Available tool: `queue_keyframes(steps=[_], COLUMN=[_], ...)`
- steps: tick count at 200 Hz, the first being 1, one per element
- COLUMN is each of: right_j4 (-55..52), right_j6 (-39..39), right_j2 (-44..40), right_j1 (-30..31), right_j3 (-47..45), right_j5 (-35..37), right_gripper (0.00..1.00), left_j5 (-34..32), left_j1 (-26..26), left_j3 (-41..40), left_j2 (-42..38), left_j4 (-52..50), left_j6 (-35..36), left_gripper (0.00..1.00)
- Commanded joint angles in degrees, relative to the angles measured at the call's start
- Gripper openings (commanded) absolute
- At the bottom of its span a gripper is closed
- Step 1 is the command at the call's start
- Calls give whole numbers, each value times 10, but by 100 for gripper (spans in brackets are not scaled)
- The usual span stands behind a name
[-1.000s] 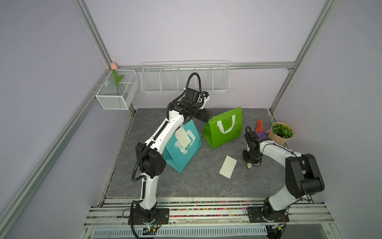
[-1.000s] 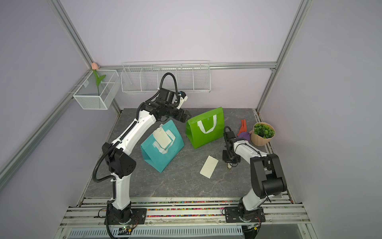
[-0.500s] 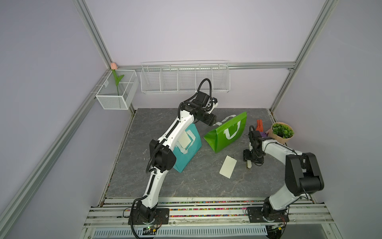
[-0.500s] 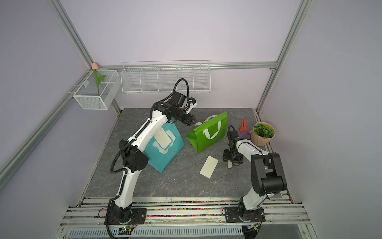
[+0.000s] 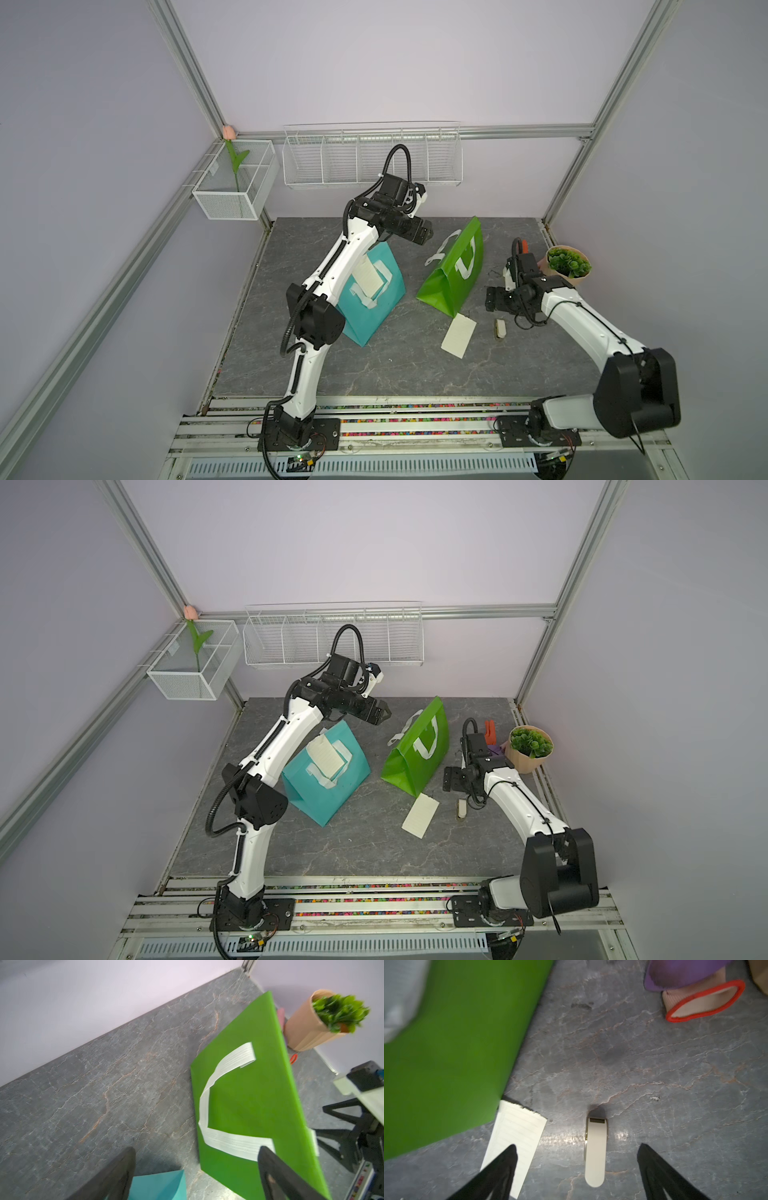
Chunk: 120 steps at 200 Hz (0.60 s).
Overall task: Staple the receipts to the bags
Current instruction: Adjust the takeout bag at the center of the board.
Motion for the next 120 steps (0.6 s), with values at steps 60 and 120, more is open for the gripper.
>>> queue_keyframes(steps=[60,120], right_j4=[-14,5], right_j6=[67,101], right_j2=[-125,-152], right_j1=[69,122], right_j3=[-57,-104], right_j5=[-5,2], right_gripper=[99,97], left_j5=[-105,-162], left_j1=[-108,-116], left_j3=[-107,-72], left_j2=[-42,12], left_j4=[18,-22], left_j6=[-96,-83], left_gripper=[88,46])
